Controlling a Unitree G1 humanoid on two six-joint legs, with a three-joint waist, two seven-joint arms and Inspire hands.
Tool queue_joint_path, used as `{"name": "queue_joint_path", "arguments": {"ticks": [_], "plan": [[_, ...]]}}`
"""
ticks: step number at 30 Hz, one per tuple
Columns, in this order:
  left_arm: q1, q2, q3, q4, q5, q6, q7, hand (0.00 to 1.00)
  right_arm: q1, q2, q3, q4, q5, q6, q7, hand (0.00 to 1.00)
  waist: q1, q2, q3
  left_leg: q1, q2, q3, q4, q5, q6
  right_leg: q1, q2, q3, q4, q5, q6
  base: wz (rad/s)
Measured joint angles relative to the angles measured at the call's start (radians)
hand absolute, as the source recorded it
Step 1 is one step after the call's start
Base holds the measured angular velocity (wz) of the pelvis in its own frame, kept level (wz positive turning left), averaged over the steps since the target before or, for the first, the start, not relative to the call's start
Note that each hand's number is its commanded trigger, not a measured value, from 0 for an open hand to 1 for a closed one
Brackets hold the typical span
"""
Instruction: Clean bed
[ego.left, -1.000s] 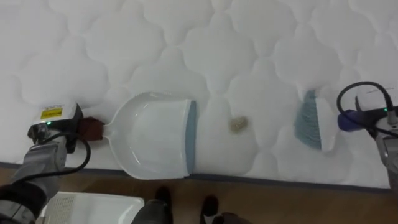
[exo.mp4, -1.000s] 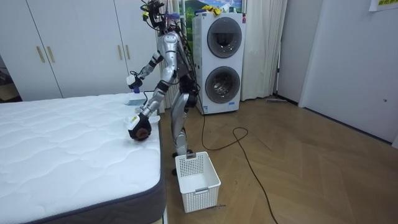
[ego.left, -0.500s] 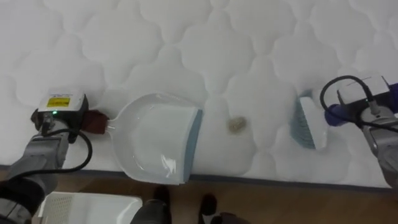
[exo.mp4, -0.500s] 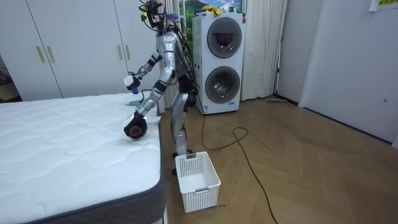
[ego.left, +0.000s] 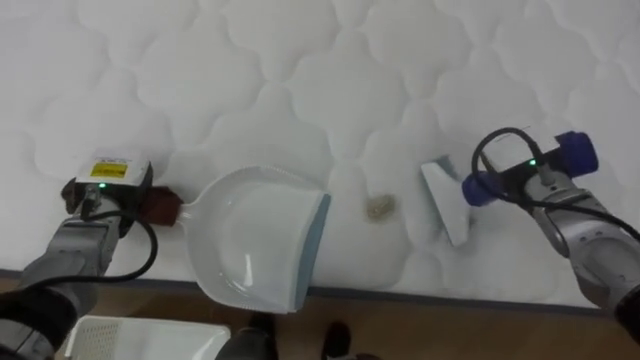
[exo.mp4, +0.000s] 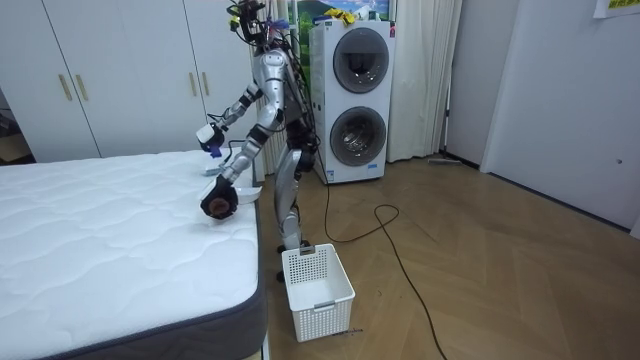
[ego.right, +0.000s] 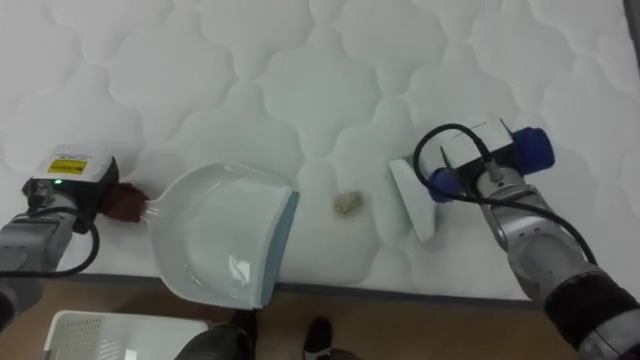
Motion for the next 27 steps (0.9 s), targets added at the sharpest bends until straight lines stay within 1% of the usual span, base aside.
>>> {"name": "queue_joint_path", "arguments": {"ticks": [2, 5, 7, 11, 14, 16, 20, 24, 27], "plan": [[0.001, 0.000, 0.000, 0.003, 0.000, 0.000, -0.001, 1.00, 0.000, 0.001, 0.001, -0.011, 0.002, -0.009, 0.008, 1.00, 0.000, 0.000, 0.0000, 0.000, 0.001, 0.001, 0.000, 0.000, 0.000, 0.000, 0.000, -0.001, 0.000, 0.000, -0.001, 0.00], [0.001, 0.000, 0.000, 0.004, 0.000, 0.000, -0.001, 1.00, -0.001, 0.002, 0.005, -0.036, 0.019, -0.010, 0.031, 1.00, 0.001, 0.000, -0.0001, 0.000, 0.002, 0.004, 0.001, 0.000, 0.000, -0.003, 0.000, -0.001, 0.002, 0.001, -0.001, -0.01], [0.001, 0.000, 0.001, 0.005, 0.000, 0.001, -0.001, 1.00, 0.000, 0.002, 0.004, -0.059, 0.055, -0.012, 0.045, 1.00, 0.000, 0.000, -0.0003, 0.000, 0.002, 0.004, 0.001, 0.000, -0.001, -0.004, 0.000, 0.000, 0.004, 0.000, -0.001, 0.00], [0.003, 0.000, 0.002, 0.008, 0.001, 0.001, 0.001, 1.00, 0.000, 0.004, 0.003, -0.125, 0.126, -0.029, 0.054, 1.00, 0.002, 0.002, -0.0010, -0.003, 0.001, 0.011, 0.001, 0.001, -0.002, -0.019, -0.006, -0.001, 0.028, -0.007, -0.006, -0.01], [0.012, 0.000, 0.002, 0.011, 0.001, 0.003, 0.007, 1.00, 0.000, 0.020, 0.004, -0.143, 0.172, -0.035, 0.054, 1.00, 0.002, 0.003, -0.0019, 0.002, -0.001, 0.017, -0.003, 0.002, -0.004, -0.021, -0.011, -0.002, 0.039, -0.015, -0.009, -0.02], [0.016, 0.000, 0.002, 0.011, -0.001, 0.003, 0.009, 1.00, 0.000, 0.025, 0.004, -0.142, 0.190, -0.038, 0.054, 1.00, 0.002, 0.004, -0.0022, 0.004, -0.007, 0.016, -0.007, 0.004, -0.006, -0.022, -0.013, -0.005, 0.038, -0.018, -0.010, 0.04], [0.030, 0.000, 0.004, 0.012, -0.003, 0.003, 0.014, 1.00, 0.007, 0.026, 0.004, -0.142, 0.196, -0.038, 0.055, 1.00, 0.002, 0.009, -0.0060, 0.005, -0.006, 0.016, -0.008, 0.004, -0.006, -0.018, -0.014, -0.010, 0.038, -0.018, -0.010, 0.00], [0.040, 0.000, 0.013, 0.033, -0.003, 0.002, 0.016, 1.00, 0.018, 0.035, 0.002, -0.143, 0.196, -0.036, 0.068, 1.00, 0.001, 0.013, -0.0090, 0.006, -0.006, 0.016, -0.012, 0.004, -0.006, -0.018, -0.015, -0.009, 0.037, -0.018, -0.010, 0.00], [0.056, -0.001, 0.021, 0.039, -0.004, 0.002, 0.022, 1.00, 0.018, 0.039, 0.002, -0.144, 0.196, -0.029, 0.078, 1.00, 0.005, 0.018, -0.0117, 0.015, -0.007, 0.020, -0.021, 0.004, -0.007, -0.016, -0.018, -0.009, 0.037, -0.018, -0.010, -0.03]]}}
